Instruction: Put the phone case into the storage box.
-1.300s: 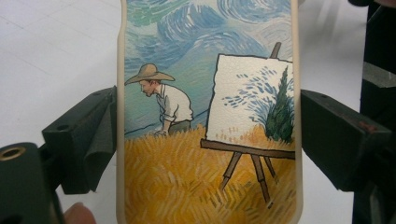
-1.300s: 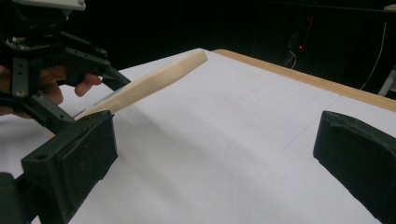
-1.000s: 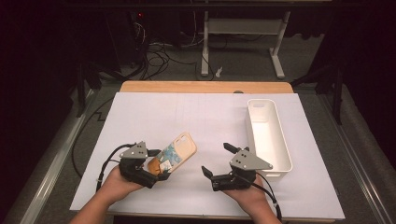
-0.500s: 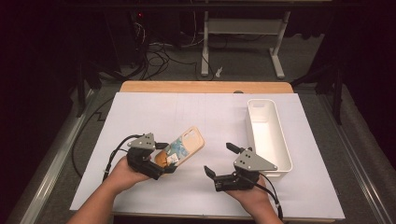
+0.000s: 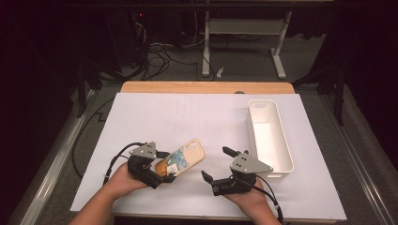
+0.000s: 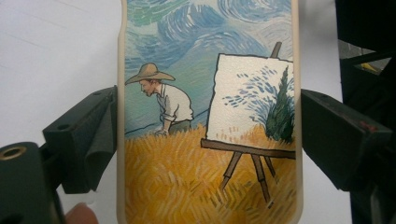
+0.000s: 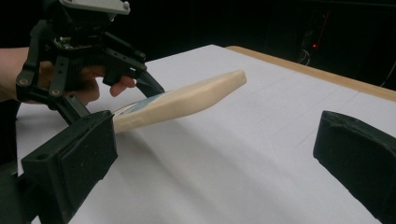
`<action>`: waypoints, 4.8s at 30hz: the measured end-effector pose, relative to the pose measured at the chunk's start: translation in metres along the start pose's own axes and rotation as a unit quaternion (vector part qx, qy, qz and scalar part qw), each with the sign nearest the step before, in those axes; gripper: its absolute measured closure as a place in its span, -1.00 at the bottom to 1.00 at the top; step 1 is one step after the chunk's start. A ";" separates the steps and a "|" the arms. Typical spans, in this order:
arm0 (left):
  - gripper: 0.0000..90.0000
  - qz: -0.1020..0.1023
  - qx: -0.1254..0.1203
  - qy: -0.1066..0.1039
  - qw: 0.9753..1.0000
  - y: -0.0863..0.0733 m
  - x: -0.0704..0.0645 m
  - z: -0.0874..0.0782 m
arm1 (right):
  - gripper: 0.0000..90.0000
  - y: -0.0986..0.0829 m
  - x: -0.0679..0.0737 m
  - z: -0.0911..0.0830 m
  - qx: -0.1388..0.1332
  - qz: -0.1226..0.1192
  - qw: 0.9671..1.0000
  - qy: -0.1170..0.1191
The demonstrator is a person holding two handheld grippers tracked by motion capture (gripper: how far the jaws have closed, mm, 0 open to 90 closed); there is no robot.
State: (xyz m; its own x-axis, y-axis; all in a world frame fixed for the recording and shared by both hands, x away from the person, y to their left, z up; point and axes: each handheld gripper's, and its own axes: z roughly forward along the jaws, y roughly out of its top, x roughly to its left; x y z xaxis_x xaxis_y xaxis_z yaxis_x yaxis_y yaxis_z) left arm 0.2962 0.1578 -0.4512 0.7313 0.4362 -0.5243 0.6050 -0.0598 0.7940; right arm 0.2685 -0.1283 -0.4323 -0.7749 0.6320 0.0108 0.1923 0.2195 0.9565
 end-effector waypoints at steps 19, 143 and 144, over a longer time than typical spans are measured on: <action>-0.73 0.010 0.015 -0.056 0.998 -0.005 -0.015 -0.009 | -1.00 -0.004 0.001 0.001 -0.013 0.024 0.997 0.070; -0.74 0.007 0.063 -0.169 0.984 -0.014 -0.027 -0.015 | -0.77 -0.002 0.004 0.008 -0.049 0.055 0.964 0.256; -0.74 0.008 0.063 -0.170 0.983 -0.014 -0.027 -0.015 | -0.77 -0.002 0.004 0.007 -0.049 0.054 0.964 0.255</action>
State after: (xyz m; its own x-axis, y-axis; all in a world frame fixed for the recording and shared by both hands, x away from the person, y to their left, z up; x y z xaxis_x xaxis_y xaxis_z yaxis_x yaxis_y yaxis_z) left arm 0.2633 0.1608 -0.4438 0.7907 0.1104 -0.6022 0.6117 -0.1834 0.7695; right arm 0.2692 -0.1207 -0.4362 -0.9536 0.1936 0.2305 0.2506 0.0862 0.9642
